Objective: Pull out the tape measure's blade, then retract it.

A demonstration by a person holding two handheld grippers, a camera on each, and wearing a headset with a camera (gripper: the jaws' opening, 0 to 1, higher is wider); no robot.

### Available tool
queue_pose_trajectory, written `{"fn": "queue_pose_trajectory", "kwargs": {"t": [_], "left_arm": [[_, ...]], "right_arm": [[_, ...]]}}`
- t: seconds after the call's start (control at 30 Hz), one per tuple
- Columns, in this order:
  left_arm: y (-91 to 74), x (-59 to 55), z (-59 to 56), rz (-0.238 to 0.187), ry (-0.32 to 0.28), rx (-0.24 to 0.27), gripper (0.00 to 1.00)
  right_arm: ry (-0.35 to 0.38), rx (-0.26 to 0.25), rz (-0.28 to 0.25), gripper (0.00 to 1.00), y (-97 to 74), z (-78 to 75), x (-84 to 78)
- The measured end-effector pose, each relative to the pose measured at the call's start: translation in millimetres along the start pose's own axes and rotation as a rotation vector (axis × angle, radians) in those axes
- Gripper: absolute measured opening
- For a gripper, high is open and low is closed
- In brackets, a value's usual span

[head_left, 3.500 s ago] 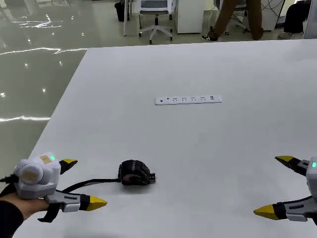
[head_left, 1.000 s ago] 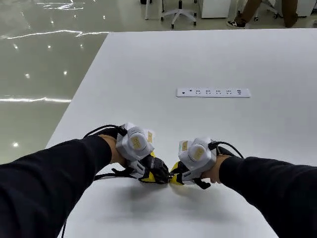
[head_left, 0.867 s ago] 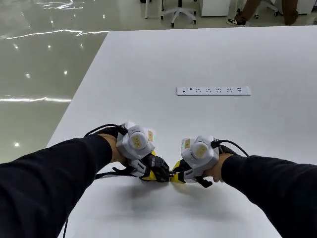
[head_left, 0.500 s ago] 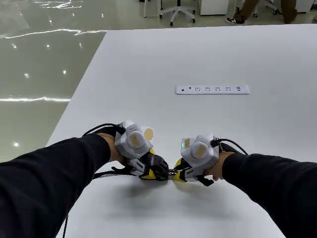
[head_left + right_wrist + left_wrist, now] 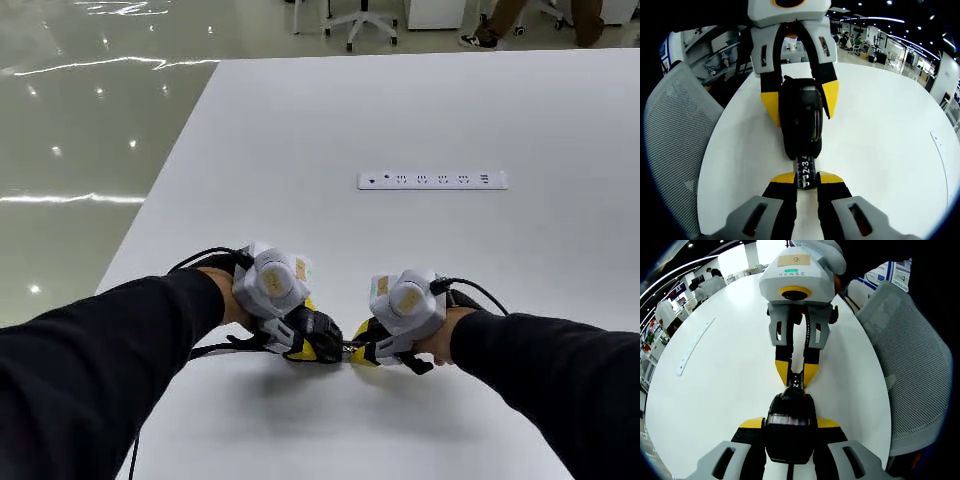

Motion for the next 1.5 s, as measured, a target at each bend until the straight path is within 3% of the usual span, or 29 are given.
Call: {"fn": "queue_pose_trajectory", "kwargs": {"t": [0.23, 0.8, 1.2, 1.5], "left_arm": [[0.0, -0.3, -0.4, 0.000, -0.002, 0.008, 0.32], [0.6, 0.1, 0.8, -0.006, -0.020, 0.007, 0.32], [0.6, -0.9, -0.8, -0.026, -0.021, 0.021, 0.33], [1.0, -0.7, -1.2, -0.028, -0.021, 0.020, 0.33]], "right_arm": [[0.021, -0.010, 0.013, 0.10, -13.1, -3.7, -15.5], [0.002, -0.046, 0.024, 0.10, -24.0, -5.0, -27.8], [0.024, -0.037, 0.031, 0.10, -32.0, -8.8, -39.1], [0.051, -0.039, 0.051, 0.10, -47.3, -13.1, -56.1]]}}
Point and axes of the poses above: the centre of the closed fingertips' face, and the gripper's own axes: y roughly forward along the fingers, z roughly to its left, x roughly out of its top, the point moved 8 cm from there along -y, roughly backward along the fingers, and after that the axes turned 12 degrees about -x, right-handed, at the moved point
